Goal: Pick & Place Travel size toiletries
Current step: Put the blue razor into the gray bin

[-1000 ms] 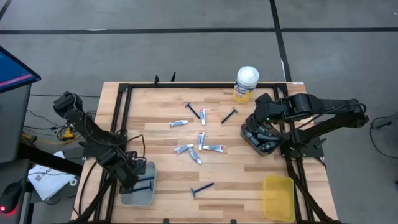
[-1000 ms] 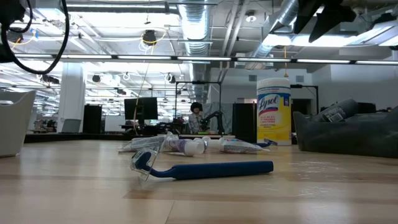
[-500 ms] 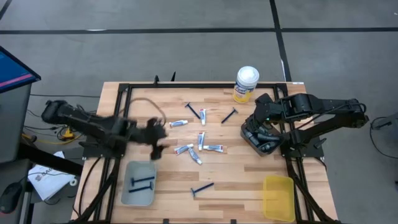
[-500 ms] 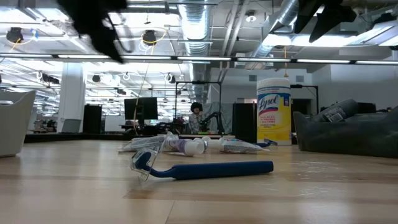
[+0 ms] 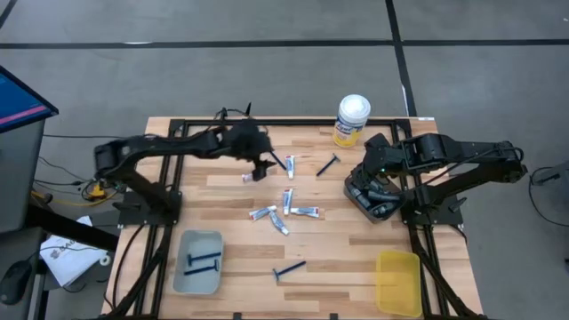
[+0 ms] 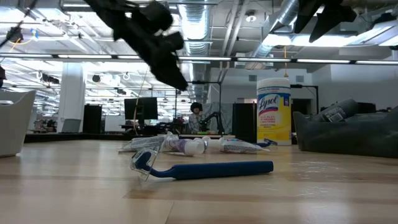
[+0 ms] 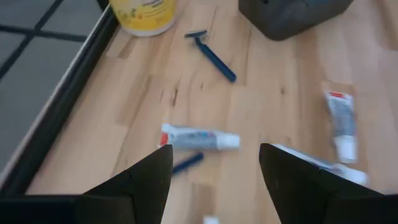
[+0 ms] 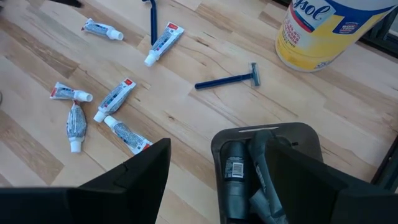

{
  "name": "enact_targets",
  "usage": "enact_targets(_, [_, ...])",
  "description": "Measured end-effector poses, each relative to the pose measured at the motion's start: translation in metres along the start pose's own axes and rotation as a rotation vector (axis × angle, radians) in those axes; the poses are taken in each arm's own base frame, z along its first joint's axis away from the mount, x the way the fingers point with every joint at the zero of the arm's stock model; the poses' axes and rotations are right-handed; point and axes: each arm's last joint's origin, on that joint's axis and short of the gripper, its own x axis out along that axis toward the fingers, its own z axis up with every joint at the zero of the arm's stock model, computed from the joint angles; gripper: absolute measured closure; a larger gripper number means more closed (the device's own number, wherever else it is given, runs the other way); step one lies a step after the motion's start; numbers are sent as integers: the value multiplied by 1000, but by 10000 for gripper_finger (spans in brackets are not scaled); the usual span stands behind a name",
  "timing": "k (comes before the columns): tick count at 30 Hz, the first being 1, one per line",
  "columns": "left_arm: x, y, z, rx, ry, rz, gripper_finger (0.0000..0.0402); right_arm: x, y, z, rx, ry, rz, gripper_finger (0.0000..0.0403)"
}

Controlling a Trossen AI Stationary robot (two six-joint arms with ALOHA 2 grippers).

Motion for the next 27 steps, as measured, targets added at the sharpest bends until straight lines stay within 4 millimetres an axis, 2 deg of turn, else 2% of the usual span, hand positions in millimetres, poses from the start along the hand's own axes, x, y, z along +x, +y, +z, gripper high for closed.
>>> enact_targets(5, [37, 13, 15, 83, 27, -37, 166, 0, 0, 0, -2, 0, 0, 149])
enact_targets(9, [61, 24, 17, 89, 68, -54, 166, 0, 0, 0, -2, 1, 0, 149])
enact_targets(12, [73, 33, 10, 66, 118, -57, 166, 0, 0, 0, -5, 2, -2, 149])
enact_targets(19, [86, 50, -9, -15, 210, -45, 166, 0, 0, 0, -27, 2, -2, 149])
enact_targets(27, [103, 53, -26, -32, 270, -74, 166, 0, 0, -1, -30, 15, 7, 149])
